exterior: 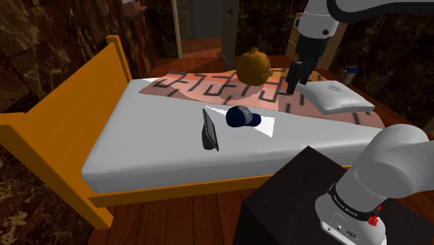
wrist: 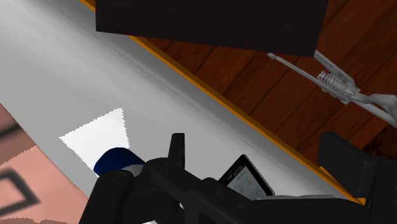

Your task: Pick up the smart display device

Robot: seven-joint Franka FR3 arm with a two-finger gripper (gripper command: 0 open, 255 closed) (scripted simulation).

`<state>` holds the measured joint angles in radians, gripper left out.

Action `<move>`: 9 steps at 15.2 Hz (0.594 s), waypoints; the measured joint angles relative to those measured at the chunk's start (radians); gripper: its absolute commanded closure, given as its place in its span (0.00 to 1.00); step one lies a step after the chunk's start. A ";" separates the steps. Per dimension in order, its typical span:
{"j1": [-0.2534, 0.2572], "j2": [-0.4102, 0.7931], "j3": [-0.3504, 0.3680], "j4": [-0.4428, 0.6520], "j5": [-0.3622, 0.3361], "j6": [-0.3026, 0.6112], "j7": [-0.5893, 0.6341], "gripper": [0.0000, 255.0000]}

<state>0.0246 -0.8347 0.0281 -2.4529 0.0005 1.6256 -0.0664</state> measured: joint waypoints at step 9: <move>-0.015 0.219 0.156 0.017 0.017 0.172 0.219 0.00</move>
<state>0.0098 -0.6158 0.1846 -2.4363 0.0176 1.7978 0.1525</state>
